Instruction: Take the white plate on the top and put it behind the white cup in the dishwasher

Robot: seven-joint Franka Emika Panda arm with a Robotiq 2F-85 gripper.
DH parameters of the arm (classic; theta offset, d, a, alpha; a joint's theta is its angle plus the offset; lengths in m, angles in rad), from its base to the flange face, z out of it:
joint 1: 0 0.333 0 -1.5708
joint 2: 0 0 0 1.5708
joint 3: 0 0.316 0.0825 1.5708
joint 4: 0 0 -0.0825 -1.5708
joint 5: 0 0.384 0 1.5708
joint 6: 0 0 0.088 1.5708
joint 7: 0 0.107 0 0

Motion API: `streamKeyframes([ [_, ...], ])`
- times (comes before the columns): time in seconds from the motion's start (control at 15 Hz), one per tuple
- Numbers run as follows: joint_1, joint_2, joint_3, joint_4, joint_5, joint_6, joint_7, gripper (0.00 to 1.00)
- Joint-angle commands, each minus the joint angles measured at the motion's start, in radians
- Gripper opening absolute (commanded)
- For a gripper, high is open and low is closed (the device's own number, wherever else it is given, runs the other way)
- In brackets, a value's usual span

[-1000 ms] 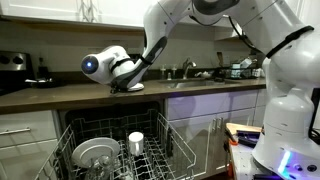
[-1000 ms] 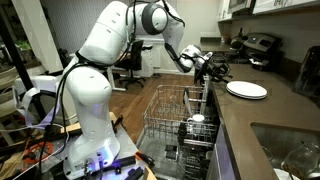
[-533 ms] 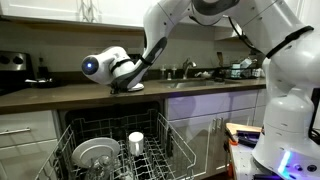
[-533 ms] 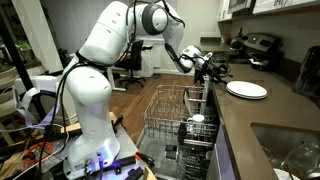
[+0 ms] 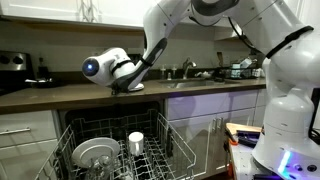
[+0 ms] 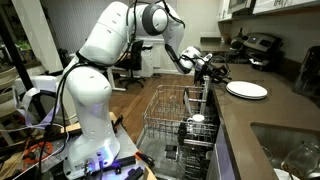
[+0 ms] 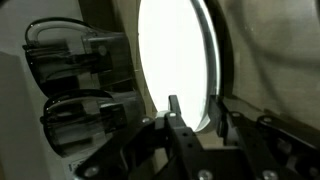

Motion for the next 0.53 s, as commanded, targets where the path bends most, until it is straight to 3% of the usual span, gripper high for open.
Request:
streamKeyframes([
  [0.0,-0.014,-0.011,0.006,-0.018,-0.017,0.013,0.016,0.49],
  [0.2,-0.015,-0.01,0.005,-0.021,-0.018,0.015,0.017,0.49],
  [0.47,-0.016,-0.011,0.005,-0.025,-0.017,0.015,0.018,0.36],
])
